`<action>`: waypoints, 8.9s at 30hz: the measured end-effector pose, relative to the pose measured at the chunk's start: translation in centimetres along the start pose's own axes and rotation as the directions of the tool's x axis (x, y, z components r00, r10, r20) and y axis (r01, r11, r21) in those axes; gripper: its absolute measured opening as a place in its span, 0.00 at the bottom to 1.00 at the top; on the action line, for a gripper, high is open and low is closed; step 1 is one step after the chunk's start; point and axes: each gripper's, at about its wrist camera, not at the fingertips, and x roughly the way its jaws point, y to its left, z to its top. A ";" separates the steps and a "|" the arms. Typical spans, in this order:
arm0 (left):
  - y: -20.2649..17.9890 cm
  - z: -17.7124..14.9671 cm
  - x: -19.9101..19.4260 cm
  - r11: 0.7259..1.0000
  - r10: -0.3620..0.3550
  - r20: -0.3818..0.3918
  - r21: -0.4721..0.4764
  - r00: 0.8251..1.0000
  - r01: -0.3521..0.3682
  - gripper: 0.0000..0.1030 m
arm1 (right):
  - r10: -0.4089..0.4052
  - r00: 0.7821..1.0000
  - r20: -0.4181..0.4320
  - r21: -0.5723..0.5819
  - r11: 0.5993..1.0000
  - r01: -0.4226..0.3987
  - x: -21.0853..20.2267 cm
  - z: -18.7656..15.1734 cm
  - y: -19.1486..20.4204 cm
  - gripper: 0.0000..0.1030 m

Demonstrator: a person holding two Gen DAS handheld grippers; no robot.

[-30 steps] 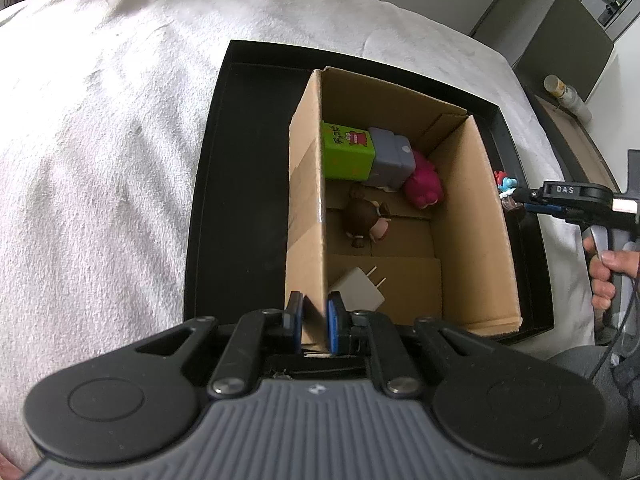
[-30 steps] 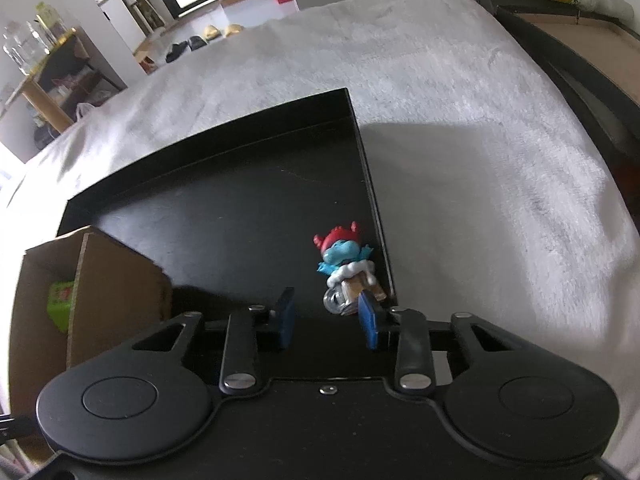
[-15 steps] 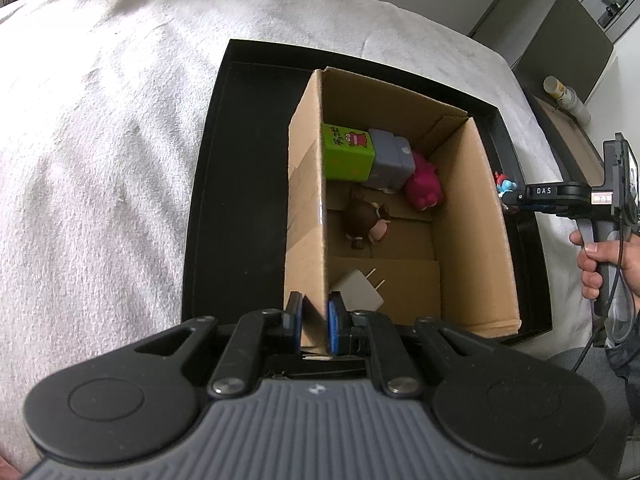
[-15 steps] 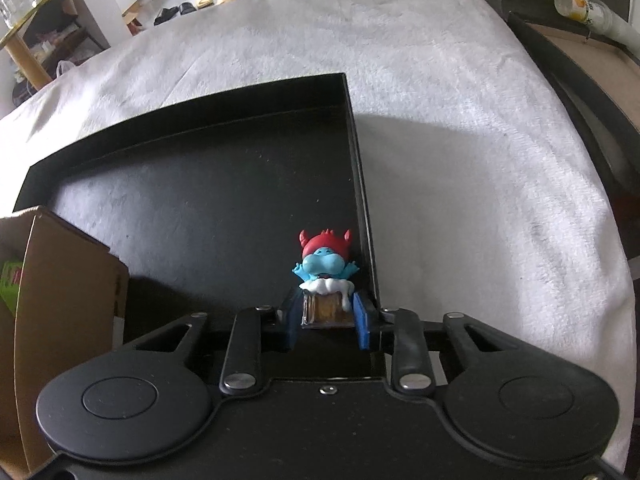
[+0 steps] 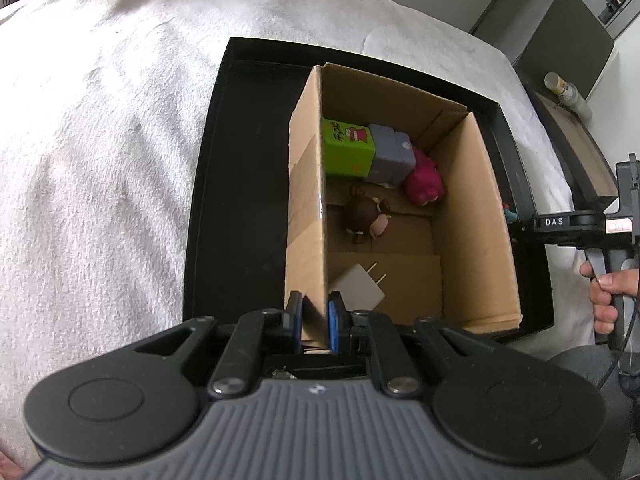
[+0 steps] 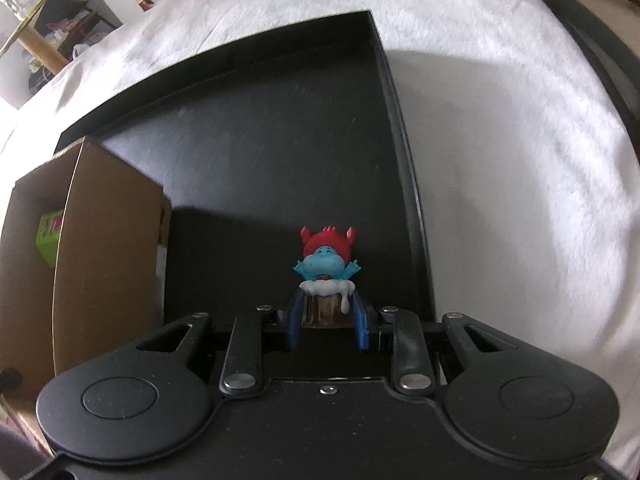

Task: Organize rigid objects

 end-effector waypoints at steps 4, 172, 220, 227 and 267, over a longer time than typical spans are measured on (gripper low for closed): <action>0.0 0.0 0.0 1.000 -0.001 0.001 0.000 1.000 0.001 0.11 | 0.005 0.999 -0.032 0.021 1.000 -0.004 -0.1 -0.5 0.0 0.25; -0.6 -0.2 -1.2 0.995 -0.071 0.035 -0.071 0.997 0.074 0.06 | 0.092 0.993 0.067 -0.091 0.992 -0.086 -6.3 -5.6 12.1 0.19; -5.4 -1.4 -14.6 0.992 0.079 0.228 -0.110 0.970 -0.055 0.76 | 0.119 0.903 0.414 0.007 0.991 -0.134 -22.7 -14.2 6.6 0.98; -6.1 -2.9 -18.3 0.986 0.106 0.285 -0.151 0.953 -0.065 0.89 | 0.094 0.877 0.471 0.017 0.993 -0.116 -25.0 -15.8 6.7 1.00; -8.9 -9.9 -25.4 0.987 0.137 0.370 -0.134 0.919 -0.093 1.00 | -0.011 0.873 0.488 -0.062 0.997 0.047 -30.9 -22.3 9.6 1.00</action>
